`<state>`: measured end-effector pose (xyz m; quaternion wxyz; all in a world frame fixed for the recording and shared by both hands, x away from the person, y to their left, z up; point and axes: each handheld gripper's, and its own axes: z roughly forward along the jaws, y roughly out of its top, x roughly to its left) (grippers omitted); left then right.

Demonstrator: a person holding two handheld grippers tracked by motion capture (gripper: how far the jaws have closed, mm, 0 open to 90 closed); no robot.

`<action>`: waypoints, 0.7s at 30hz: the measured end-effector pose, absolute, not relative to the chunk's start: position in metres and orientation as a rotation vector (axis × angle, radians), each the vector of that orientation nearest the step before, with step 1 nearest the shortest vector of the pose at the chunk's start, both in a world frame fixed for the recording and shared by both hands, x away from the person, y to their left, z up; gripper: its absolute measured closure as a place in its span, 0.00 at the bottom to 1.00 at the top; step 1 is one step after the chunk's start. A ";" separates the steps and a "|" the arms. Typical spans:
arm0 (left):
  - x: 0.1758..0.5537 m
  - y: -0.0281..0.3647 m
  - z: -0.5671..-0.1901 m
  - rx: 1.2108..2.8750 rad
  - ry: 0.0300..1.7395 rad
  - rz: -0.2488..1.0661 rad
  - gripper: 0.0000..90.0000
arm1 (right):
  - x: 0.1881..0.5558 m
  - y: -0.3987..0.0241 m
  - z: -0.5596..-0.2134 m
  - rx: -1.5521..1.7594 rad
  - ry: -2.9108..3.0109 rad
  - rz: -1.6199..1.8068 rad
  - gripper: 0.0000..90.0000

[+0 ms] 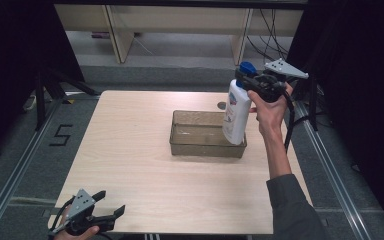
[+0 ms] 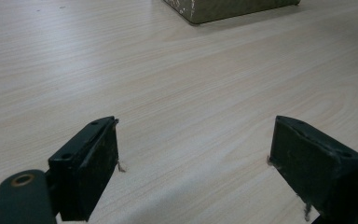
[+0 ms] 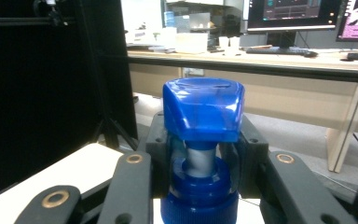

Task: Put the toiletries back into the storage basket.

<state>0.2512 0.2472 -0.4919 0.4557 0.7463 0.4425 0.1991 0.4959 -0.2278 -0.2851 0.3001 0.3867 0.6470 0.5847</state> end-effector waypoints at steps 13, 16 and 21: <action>0.251 0.246 -0.492 1.830 1.083 0.485 0.17 | 0.508 -0.229 -0.295 1.021 1.701 1.528 0.73; 0.251 0.246 -0.492 1.842 1.075 0.486 0.16 | 0.508 -0.232 -0.298 1.038 1.691 1.526 0.73; 0.252 0.246 -0.493 1.840 1.070 0.480 0.17 | 0.508 -0.236 -0.304 1.044 1.687 1.535 0.73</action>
